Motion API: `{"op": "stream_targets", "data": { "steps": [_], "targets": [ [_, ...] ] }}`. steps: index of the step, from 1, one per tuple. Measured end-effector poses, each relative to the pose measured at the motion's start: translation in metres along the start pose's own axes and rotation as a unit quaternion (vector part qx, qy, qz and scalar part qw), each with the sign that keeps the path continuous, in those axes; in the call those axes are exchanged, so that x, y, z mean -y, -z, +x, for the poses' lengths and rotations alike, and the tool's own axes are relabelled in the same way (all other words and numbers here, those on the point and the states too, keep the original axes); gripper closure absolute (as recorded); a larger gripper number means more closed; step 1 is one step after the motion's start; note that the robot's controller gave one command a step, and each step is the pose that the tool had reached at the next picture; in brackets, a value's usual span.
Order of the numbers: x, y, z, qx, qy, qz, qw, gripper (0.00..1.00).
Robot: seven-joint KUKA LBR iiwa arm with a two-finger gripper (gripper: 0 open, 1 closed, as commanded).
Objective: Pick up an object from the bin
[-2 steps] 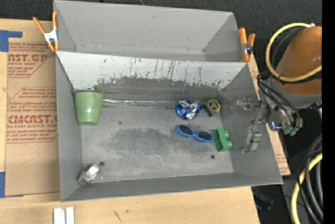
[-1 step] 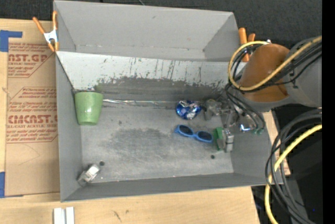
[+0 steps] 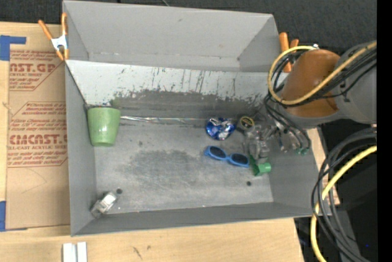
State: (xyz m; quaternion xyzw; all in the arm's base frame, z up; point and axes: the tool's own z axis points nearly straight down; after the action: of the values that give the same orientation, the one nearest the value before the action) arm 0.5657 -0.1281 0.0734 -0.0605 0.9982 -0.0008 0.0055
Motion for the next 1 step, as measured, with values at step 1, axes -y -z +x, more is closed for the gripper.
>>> {"op": "stream_targets", "data": {
  "steps": [1],
  "targets": [
    [-0.0009,-0.0019,0.0022,-0.0046,0.000,-0.001,1.0000,0.00]
  ]
}}
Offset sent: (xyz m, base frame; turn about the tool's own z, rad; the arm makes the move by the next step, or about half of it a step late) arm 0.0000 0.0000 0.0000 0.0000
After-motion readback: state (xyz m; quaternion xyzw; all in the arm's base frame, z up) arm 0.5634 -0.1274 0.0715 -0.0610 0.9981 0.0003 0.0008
